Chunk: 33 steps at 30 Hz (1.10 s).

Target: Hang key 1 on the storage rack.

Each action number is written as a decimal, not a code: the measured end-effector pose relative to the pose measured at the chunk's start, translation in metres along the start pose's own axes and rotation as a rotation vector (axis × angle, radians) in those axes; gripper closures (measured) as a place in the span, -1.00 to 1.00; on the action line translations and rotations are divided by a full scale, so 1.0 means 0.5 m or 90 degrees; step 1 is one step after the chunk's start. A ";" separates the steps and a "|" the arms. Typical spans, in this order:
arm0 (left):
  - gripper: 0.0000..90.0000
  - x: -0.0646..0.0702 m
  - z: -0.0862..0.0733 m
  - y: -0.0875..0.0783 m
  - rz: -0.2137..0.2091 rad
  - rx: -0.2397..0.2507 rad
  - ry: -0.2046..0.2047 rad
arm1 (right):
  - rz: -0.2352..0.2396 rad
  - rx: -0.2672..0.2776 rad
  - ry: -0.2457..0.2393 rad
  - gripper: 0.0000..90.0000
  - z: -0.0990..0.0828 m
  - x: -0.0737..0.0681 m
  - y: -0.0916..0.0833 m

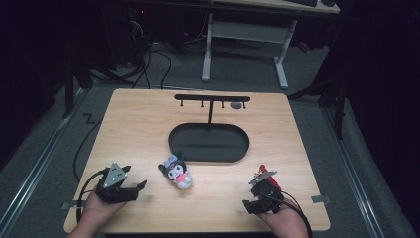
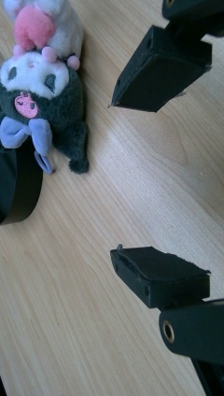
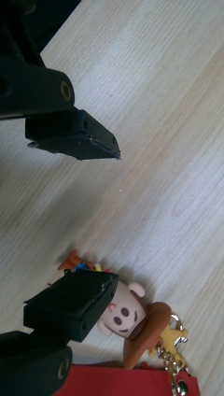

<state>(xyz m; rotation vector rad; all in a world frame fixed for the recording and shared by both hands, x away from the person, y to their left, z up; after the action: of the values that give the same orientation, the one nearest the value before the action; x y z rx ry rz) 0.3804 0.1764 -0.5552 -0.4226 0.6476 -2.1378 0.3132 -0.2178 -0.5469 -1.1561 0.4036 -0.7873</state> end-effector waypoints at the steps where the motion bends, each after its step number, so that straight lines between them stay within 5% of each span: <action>1: -0.49 0.000 -0.001 0.001 0.000 -0.003 0.001 | 0.001 -0.006 -0.002 -0.25 -0.002 0.001 -0.001; 12: -0.48 0.000 -0.004 0.003 0.000 -0.008 0.004 | -0.012 -0.052 0.015 -0.20 -0.019 0.024 -0.014; 14: -0.48 0.002 -0.005 0.006 0.000 -0.011 0.007 | 0.007 -0.060 0.063 -0.20 -0.022 0.040 -0.012; 23: -0.48 0.005 -0.002 0.003 -0.005 -0.007 0.010 | 0.016 -0.076 0.129 -0.14 -0.004 0.071 0.005; 33: -0.48 -0.002 -0.006 0.002 -0.007 -0.014 0.005 | 0.000 -0.134 0.125 -0.12 0.012 0.083 0.032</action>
<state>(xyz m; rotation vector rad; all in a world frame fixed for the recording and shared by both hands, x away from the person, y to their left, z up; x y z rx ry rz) 0.3799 0.1775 -0.5583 -0.4302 0.6752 -2.1450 0.3502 -0.2413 -0.5551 -1.2772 0.6631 -0.8769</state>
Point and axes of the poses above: each handheld gripper's, and its own axes: y roughly forward along the jaws, z roughly out of its top, x roughly to its right, the point moved 8 cm from there along y, roughly forward along the jaws, and after that the axes turned 11 degrees about -y, right-handed, at the moved point
